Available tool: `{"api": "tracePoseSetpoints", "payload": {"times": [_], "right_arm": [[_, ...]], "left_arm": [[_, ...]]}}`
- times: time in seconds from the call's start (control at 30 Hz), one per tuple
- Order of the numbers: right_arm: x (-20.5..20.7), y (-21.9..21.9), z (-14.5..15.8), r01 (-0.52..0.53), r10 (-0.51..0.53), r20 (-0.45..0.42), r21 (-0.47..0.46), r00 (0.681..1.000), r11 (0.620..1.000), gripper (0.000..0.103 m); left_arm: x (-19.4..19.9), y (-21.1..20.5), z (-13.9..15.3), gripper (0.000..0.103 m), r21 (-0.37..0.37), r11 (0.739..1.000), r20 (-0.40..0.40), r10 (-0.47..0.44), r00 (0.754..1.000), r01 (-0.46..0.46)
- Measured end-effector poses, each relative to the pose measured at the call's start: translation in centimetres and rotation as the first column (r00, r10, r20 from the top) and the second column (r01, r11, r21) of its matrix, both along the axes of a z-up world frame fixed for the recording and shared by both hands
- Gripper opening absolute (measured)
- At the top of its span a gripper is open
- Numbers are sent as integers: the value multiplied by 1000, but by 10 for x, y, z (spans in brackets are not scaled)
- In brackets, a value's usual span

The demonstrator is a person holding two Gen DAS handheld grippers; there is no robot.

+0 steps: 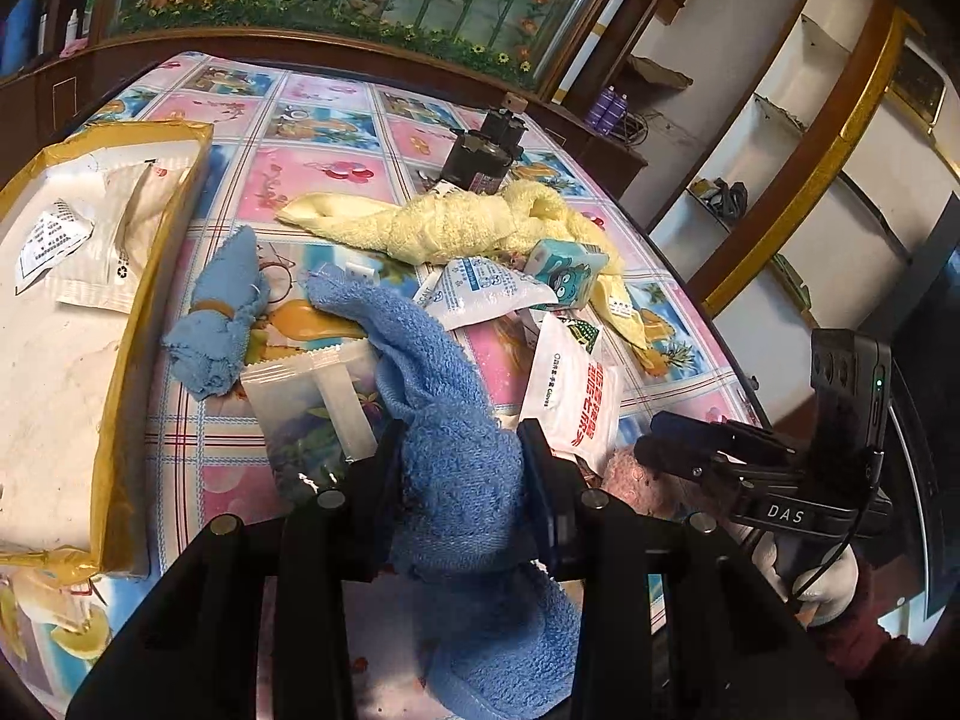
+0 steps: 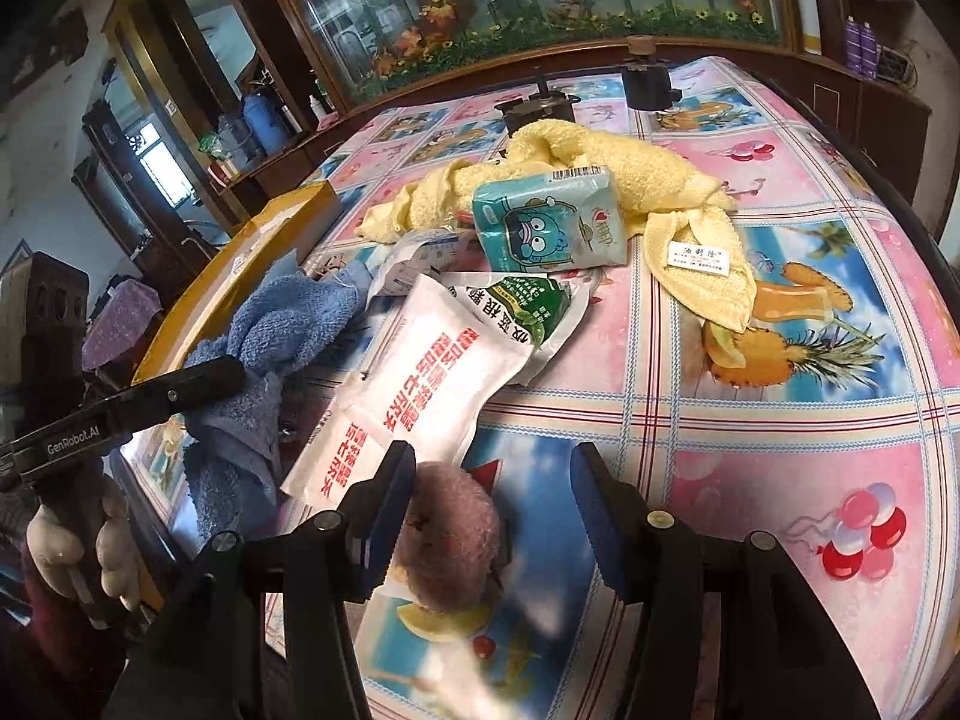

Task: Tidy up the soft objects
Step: 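Lift the blue towel and pink plush ball and swing both toward the box, then lower the towel and plush ball into the box and open both tools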

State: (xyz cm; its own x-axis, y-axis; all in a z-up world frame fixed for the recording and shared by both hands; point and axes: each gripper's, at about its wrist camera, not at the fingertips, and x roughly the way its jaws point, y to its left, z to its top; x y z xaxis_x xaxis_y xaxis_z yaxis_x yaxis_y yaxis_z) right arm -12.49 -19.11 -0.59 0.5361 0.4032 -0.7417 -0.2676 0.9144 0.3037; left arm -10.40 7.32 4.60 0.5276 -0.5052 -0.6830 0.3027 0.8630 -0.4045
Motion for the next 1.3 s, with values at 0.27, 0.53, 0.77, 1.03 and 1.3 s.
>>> {"api": "tracePoseSetpoints", "payload": {"times": [0.27, 0.53, 0.77, 1.03, 1.3], "right_arm": [[-11, 19, -7, -59, 59, -9, -28, 998, 998, 31], [-35, 23, 43, -69, 76, 106, -69, 991, 995, 25], [-5, 54, 96, -164, 158, 160, 27, 974, 986, 25], [63, 157, 112, -305, 293, 148, 66, 945, 950, 25], [148, 253, 90, -330, 325, 69, 64, 943, 942, 26]], "left_arm": [[-9, 17, 13, 34, -92, 996, 16, 12, 1000, -10], [-17, 62, 44, 34, -176, 983, 53, 70, 996, -60], [-3, 128, 83, 34, -192, 968, 118, 189, 975, -164], [55, 189, 75, 34, -187, 940, 76, 303, 950, -285], [124, 214, 47, 34, -91, 930, 17, 360, 933, -357]]}}
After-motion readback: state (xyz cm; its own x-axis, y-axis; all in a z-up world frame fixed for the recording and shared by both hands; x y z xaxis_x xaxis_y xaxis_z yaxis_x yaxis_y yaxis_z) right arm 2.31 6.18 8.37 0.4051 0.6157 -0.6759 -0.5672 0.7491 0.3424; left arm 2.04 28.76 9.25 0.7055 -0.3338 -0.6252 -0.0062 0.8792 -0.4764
